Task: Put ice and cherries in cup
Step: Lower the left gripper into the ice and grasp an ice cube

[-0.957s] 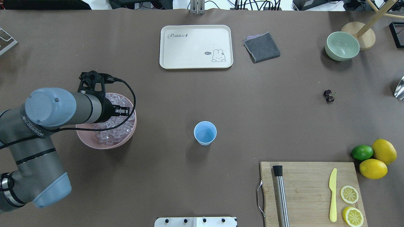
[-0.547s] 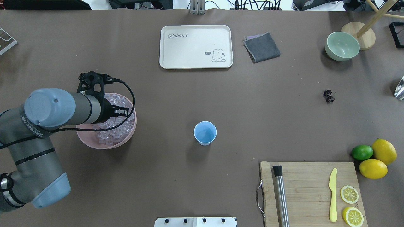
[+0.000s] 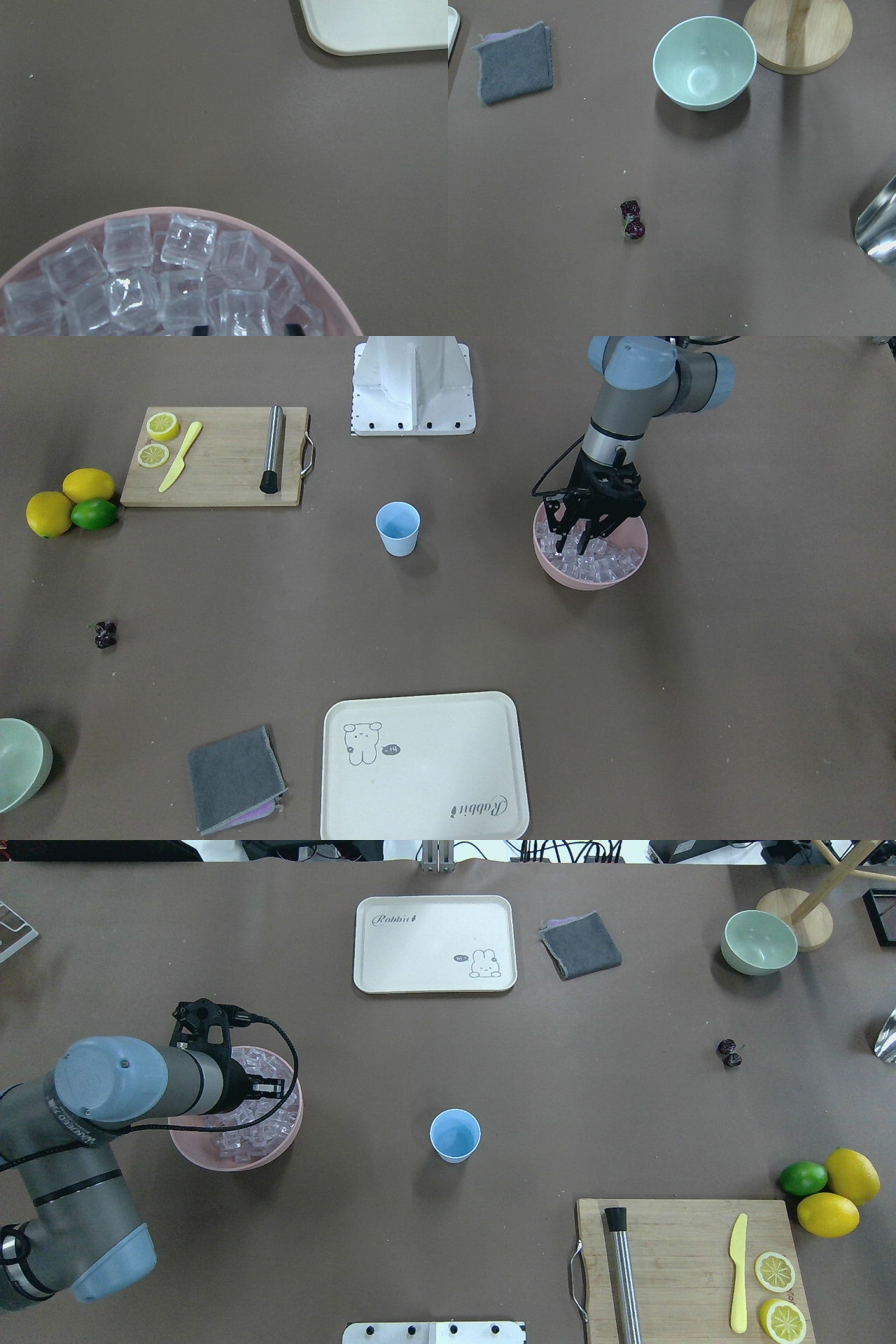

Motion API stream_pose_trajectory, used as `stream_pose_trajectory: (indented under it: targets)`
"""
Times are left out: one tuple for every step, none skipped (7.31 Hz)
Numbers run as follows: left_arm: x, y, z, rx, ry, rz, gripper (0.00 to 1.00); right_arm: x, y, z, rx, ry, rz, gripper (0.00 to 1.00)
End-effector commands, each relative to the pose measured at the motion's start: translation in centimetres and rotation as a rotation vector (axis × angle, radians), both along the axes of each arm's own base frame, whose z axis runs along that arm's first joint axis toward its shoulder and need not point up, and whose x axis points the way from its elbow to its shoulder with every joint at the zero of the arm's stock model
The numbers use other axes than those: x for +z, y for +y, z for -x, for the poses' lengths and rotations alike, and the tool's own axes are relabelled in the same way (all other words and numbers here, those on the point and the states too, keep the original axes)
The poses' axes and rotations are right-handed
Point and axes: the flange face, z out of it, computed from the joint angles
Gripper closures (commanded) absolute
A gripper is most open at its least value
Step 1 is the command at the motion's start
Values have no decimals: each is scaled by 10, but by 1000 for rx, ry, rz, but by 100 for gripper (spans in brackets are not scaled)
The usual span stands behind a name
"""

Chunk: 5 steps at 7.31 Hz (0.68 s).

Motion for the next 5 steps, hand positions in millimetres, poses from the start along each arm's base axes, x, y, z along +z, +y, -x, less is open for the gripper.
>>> stream_pose_trajectory:
  targets:
    - [0, 0, 0, -1, -1, -1, 77, 0, 0, 0, 0, 0, 0, 0]
    - [-2, 0, 0, -1, 2, -2, 81, 0, 0, 0, 0, 0, 0, 0]
    - [-3, 1, 1, -1, 5, -4, 92, -1, 0, 0, 0, 0, -1, 0]
    - [-6, 1, 3, -2, 11, -7, 99, -1, 0, 0, 0, 0, -1, 0]
    - [-18, 2, 14, -5, 36, -17, 100, -1, 0, 0, 0, 0, -1, 0]
